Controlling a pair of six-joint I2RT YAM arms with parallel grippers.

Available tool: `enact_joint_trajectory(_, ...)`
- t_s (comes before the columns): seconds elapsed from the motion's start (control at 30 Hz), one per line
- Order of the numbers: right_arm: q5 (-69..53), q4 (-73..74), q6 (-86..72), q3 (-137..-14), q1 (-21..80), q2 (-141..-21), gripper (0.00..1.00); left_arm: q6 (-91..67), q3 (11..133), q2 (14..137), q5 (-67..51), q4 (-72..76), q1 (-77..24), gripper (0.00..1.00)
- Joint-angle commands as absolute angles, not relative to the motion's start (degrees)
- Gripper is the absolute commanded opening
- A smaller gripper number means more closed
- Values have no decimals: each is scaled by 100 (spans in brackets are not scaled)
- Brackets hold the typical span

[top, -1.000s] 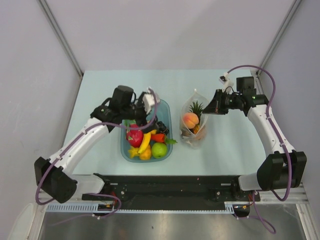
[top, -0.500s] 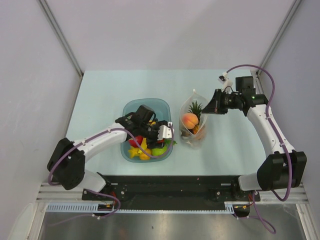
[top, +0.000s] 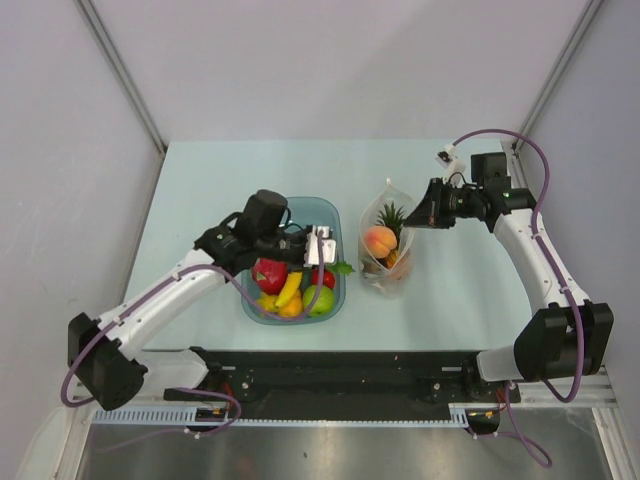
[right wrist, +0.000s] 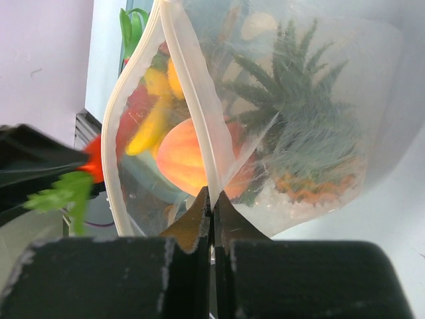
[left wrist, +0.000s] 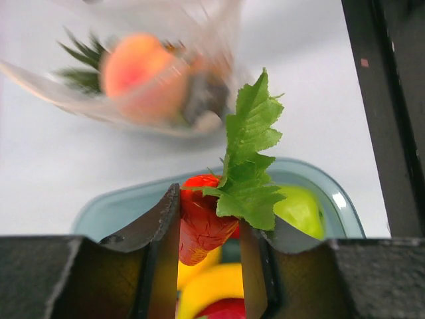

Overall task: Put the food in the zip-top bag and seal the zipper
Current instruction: Pick up the fake fruit from the bin, then place the fake fruit in the zipper food storage bag.

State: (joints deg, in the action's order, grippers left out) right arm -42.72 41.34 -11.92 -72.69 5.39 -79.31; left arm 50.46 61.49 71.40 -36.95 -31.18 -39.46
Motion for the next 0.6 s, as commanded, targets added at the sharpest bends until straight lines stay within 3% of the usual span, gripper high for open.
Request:
enact_joint_trajectory(0.0, -4280, 4026, -1125, -7479, 571, -7849, 0, 3978, 6916, 6864, -4367, -2638, -3920, 20)
enact_joint_trajectory(0.17, -4315, 4043, -1099, -7462, 598, -7857, 0, 1569, 7576, 7110, -4404, 254, -3990, 8)
enact_joint_trajectory(0.3, -4368, 3973, -1151, -7436, 615, -7849, 0, 38, 7936, 7759, -3991, 1712, -4271, 5)
enact_joint_trajectory(0.57, -4771, 3894, -1318, -7436, 519, -7849, 0, 482, 7665, 8762, -3412, 3057, -4649, 0)
